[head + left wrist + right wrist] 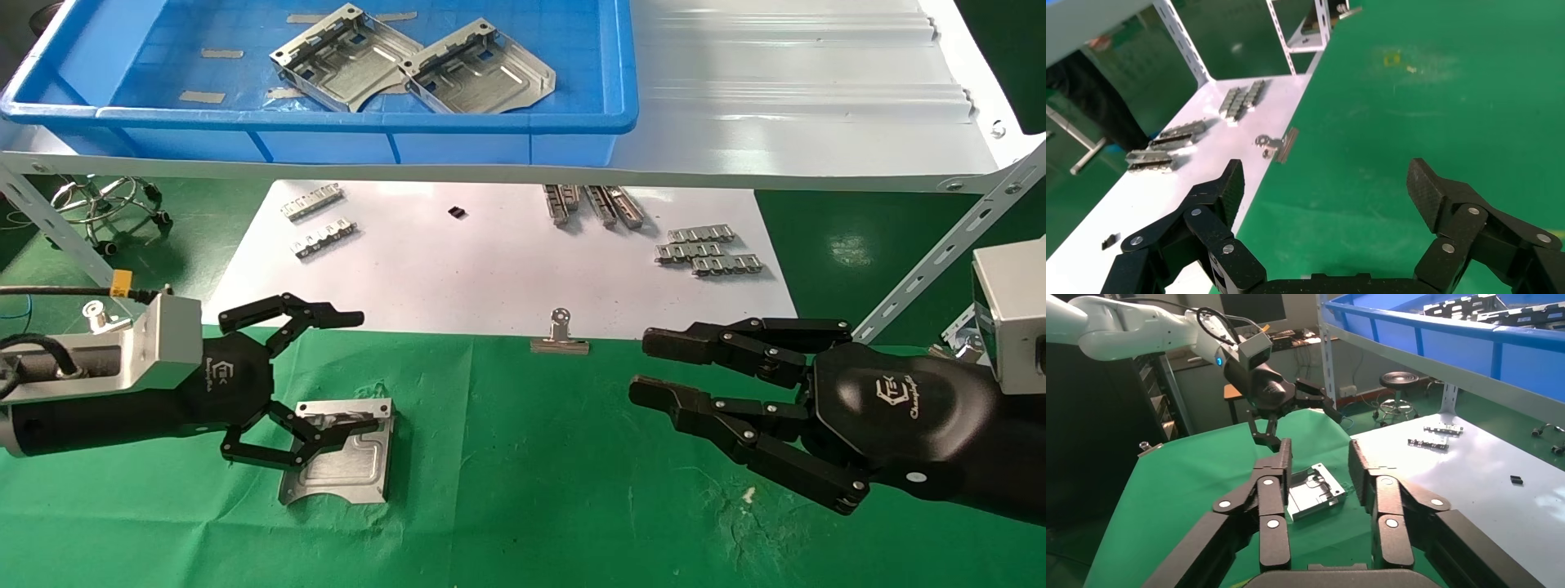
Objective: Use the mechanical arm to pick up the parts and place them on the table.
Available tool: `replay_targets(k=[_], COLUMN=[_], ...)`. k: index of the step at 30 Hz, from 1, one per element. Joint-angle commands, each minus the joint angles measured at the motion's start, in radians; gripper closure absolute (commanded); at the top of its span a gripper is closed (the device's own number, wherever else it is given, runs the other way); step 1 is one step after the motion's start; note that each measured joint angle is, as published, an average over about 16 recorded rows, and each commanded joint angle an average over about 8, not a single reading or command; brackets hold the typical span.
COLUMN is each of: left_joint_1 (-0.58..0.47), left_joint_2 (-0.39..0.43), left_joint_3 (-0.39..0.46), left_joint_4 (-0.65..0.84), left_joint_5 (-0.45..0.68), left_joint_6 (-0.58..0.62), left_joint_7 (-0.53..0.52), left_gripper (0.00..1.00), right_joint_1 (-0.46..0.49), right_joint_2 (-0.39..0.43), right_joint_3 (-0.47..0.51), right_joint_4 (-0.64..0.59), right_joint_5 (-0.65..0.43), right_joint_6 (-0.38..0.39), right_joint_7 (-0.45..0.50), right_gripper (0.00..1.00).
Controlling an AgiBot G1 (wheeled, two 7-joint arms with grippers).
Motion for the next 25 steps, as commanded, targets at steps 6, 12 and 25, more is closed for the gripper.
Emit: replay_targets(k=[6, 12, 25], left_joint_1=[0.068, 0.126, 0.238], left_joint_2=[-0.034, -0.062, -0.118], left_joint_3=[-0.061, -0.114, -0.215], left_joint_4=[-0.137, -0.255, -0.482], left_joint_5=[-0.036, -0.067, -0.126], left_joint_6=[-0.015, -0.027, -0.052], left_joint_7=[-0.110, -0.204, -0.384], left_gripper=[0.00, 0.00, 0.00], right_joint_1=[0.000, 0.000, 0.000], right_joint_2=[0.000, 0.000, 0.000], right_joint_3=[0.000, 0.000, 0.000], right_joint_4=[0.000, 0.000, 0.000], right_joint_5=[0.000, 0.000, 0.000], right_joint_6=[0.000, 0.000, 0.000], right_joint_7=[0.000, 0.000, 0.000], right_gripper=[0.00, 0.00, 0.00])
